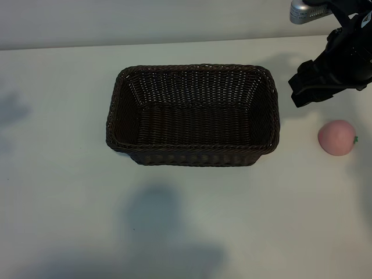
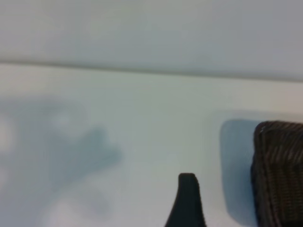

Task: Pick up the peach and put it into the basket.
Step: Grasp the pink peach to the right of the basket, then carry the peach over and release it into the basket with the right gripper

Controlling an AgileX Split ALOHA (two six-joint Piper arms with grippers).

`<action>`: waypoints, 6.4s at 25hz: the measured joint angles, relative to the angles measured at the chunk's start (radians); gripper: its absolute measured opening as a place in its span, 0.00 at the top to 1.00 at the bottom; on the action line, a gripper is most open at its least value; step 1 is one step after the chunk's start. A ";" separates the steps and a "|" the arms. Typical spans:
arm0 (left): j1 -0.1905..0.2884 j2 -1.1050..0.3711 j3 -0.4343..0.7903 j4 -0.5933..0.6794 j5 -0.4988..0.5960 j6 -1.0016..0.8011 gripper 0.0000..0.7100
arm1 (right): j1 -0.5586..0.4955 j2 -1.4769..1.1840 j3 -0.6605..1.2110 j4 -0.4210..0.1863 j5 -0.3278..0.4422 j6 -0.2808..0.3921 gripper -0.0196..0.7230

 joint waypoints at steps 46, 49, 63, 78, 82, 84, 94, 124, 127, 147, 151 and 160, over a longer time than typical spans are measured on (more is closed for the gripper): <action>-0.166 -0.818 0.659 0.283 0.190 -0.209 0.17 | 0.000 0.000 0.000 0.001 0.008 0.000 0.17; -0.166 -0.818 0.682 0.282 0.189 -0.208 0.17 | 0.000 0.000 0.000 0.001 0.008 0.000 0.17; -0.166 -0.818 0.694 0.275 0.202 -0.157 0.23 | 0.000 0.000 0.000 -0.099 -0.095 0.131 0.17; -0.167 -0.934 0.694 0.275 0.208 -0.156 0.23 | -0.027 0.133 0.000 -0.240 -0.101 0.289 0.17; -0.202 -0.934 0.694 0.275 0.208 -0.156 0.23 | -0.066 0.194 0.000 -0.241 -0.090 0.292 0.17; -0.235 -0.934 0.694 0.275 0.208 -0.156 0.23 | -0.084 0.217 0.000 -0.244 -0.087 0.292 0.17; -0.318 -0.934 0.694 0.275 0.208 -0.156 0.24 | -0.103 0.283 0.048 -0.238 -0.127 0.292 0.17; -0.318 -0.934 0.694 0.275 0.208 -0.157 0.24 | -0.162 0.433 0.091 -0.310 -0.285 0.422 0.88; -0.318 -0.934 0.694 0.275 0.208 -0.157 0.24 | -0.162 0.433 0.088 -0.311 -0.271 0.421 0.91; -0.318 -0.934 0.694 0.275 0.208 -0.156 0.24 | -0.162 0.022 -0.024 -0.268 -0.019 0.366 0.92; -0.318 -0.934 0.694 0.275 0.208 -0.156 0.24 | -0.115 0.018 -0.056 -0.228 0.035 0.323 0.92; -0.318 -0.934 0.694 0.275 0.208 -0.156 0.24 | 0.177 0.021 -0.134 -0.208 0.042 0.360 0.92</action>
